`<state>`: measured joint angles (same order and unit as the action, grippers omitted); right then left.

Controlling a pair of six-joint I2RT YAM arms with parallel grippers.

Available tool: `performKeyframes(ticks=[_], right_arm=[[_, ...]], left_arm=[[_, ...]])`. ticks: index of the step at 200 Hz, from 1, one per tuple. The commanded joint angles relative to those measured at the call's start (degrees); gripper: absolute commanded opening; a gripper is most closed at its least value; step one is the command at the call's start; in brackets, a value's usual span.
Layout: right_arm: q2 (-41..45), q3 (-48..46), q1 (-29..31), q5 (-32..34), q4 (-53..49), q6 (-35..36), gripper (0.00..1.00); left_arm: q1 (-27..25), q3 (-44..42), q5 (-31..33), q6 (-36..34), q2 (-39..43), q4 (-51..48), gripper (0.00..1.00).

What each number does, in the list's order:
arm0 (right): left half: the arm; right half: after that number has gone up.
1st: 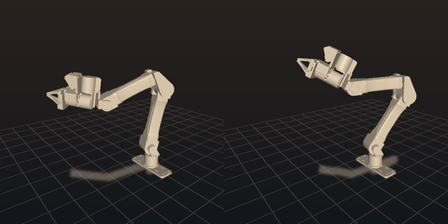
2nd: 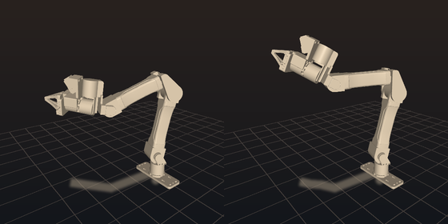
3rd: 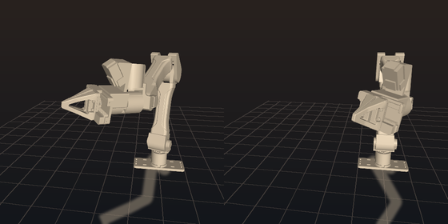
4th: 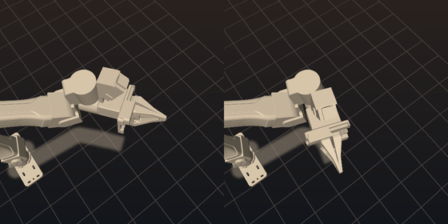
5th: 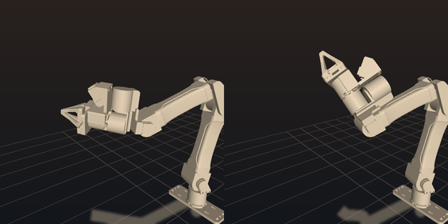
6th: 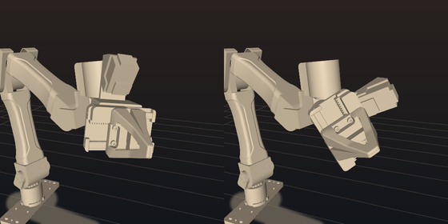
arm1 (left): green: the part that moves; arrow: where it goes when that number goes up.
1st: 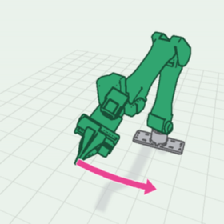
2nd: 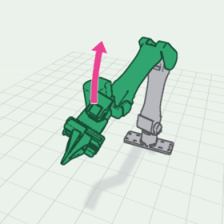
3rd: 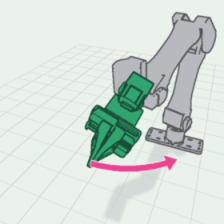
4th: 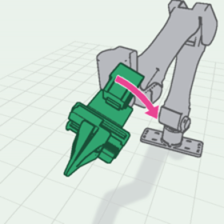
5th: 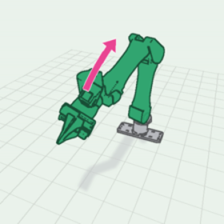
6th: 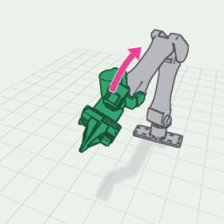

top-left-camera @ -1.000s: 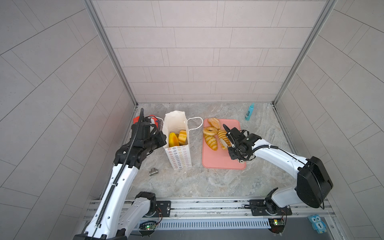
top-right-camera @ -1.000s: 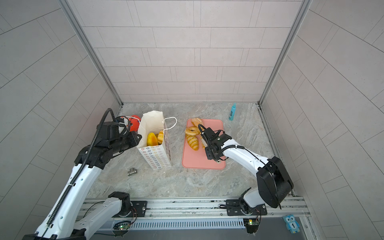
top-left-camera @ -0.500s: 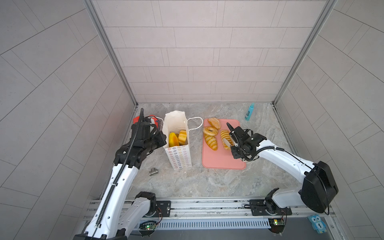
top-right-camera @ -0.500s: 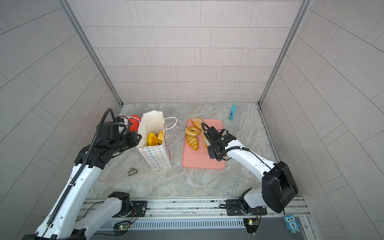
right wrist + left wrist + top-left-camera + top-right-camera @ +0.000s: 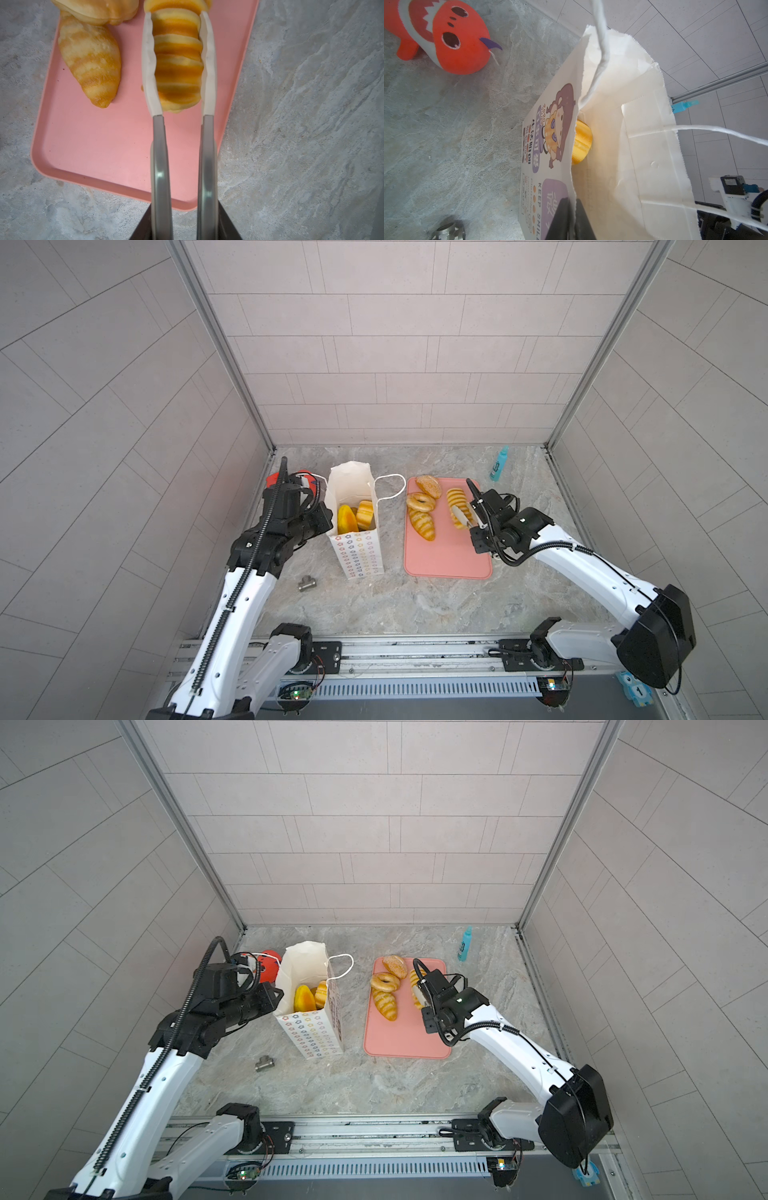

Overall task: Place the fake bread into the paper bag
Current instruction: 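Close the tongs on the spiral roll with the right gripper, then lift the pinched spiral roll up off the tray with the right gripper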

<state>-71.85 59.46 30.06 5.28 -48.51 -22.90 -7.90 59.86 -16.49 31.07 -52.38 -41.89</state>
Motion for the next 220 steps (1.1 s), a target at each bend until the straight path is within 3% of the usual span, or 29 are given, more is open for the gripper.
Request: performKeyframes(ticks=[1, 220], right_arm=[[2.39, 2.20, -0.36, 1.98, -0.62, 0.59, 0.37], [5.67, 13.46, -1.22, 2.87, -6.29, 3.23, 0.37]], left_arm=[[-0.11, 0.26, 0.16, -0.48, 0.90, -0.21, 0.12], [-0.14, 0.97, 0.45, -0.41, 0.84, -0.21, 0.12]])
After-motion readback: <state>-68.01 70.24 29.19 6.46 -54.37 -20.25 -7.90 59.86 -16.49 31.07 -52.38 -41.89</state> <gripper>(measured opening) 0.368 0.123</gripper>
